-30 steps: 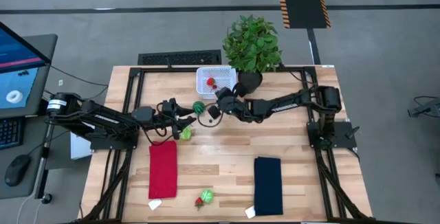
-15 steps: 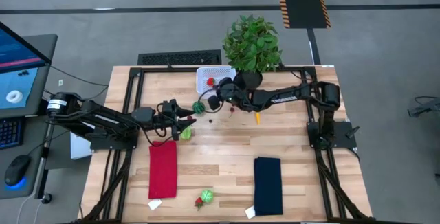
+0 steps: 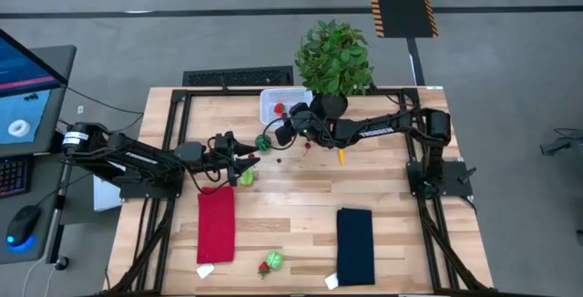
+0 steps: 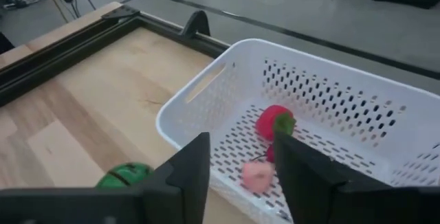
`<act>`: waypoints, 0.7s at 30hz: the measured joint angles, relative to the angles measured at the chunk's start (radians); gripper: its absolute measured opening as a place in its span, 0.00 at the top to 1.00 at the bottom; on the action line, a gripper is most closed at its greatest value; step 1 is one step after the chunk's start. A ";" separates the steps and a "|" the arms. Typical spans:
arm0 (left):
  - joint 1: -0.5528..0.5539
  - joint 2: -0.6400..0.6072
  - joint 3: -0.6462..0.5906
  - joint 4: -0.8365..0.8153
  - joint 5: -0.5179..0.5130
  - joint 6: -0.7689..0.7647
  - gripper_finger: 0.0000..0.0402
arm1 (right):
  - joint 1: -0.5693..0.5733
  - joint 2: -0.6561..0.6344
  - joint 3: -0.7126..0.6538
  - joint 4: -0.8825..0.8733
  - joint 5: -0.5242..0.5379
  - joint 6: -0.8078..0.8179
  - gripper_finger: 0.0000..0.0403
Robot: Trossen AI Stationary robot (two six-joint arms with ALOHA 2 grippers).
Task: Pick and placing Produce into tupperware
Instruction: Put the green starfruit into the white basket
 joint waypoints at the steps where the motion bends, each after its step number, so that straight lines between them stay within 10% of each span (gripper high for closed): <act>1: 0.000 0.000 0.000 0.000 0.000 0.000 0.51 | 0.000 0.000 0.000 0.000 0.000 0.000 0.51; 21: -0.001 0.000 0.000 -0.008 0.061 -0.010 0.51 | 0.217 -0.135 -0.002 -0.152 -0.084 -0.222 0.52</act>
